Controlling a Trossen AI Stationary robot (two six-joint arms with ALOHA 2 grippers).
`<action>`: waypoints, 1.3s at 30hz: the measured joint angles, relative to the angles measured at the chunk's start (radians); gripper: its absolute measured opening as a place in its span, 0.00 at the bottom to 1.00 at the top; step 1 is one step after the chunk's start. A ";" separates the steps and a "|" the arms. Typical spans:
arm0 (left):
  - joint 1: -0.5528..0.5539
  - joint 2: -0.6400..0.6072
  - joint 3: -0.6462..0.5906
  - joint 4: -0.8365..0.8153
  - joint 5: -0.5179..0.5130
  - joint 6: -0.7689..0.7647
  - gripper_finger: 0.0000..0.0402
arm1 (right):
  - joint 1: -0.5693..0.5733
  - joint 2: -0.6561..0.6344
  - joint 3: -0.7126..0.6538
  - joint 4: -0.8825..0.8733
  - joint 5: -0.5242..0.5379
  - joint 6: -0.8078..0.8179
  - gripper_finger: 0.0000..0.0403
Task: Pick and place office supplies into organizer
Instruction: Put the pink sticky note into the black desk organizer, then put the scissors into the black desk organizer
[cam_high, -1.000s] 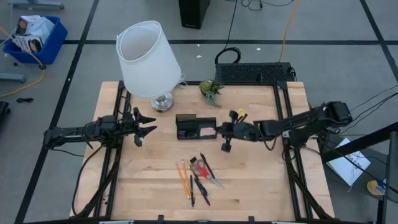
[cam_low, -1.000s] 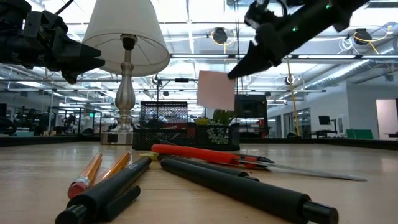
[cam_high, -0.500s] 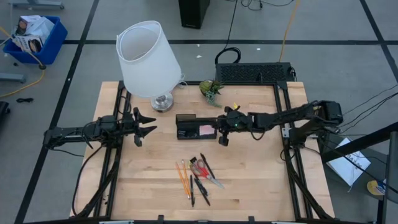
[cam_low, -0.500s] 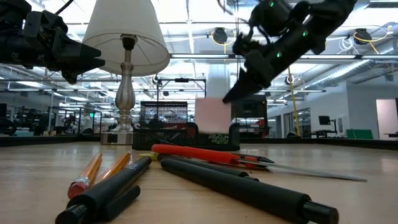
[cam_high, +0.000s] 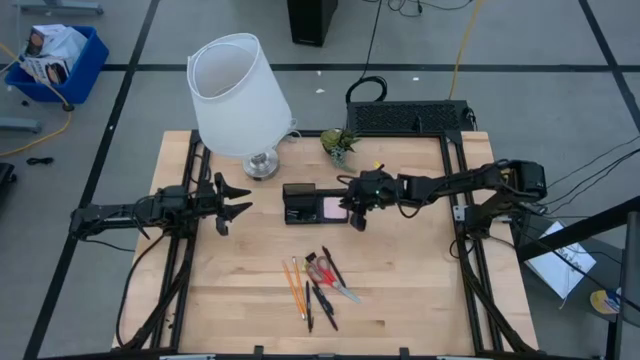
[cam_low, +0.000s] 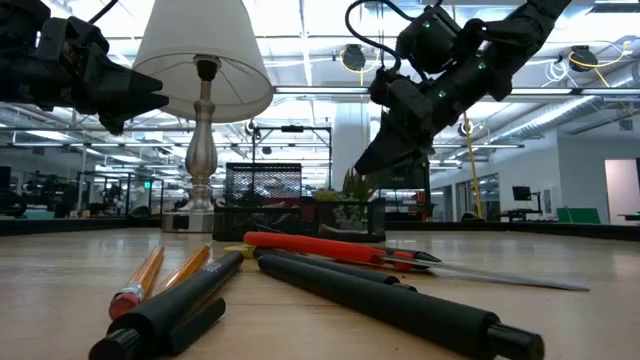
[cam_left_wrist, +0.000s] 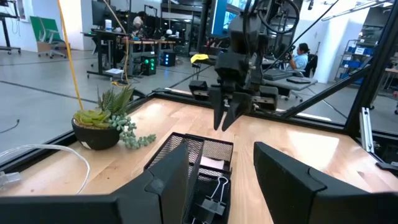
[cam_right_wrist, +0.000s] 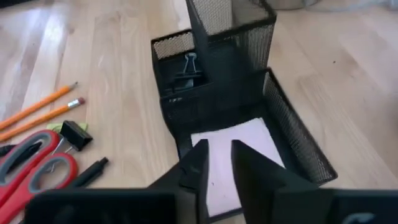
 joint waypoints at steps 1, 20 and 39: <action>0.000 0.000 0.000 0.000 0.000 0.000 0.46 | -0.001 0.000 0.000 0.012 0.000 -0.008 0.19; 0.000 0.000 0.000 0.000 0.000 0.000 0.46 | 0.237 -0.259 -0.224 0.356 0.022 0.074 0.30; 0.000 0.000 0.000 0.000 0.000 0.000 0.46 | 0.642 -0.566 -0.735 1.085 0.443 -0.133 0.30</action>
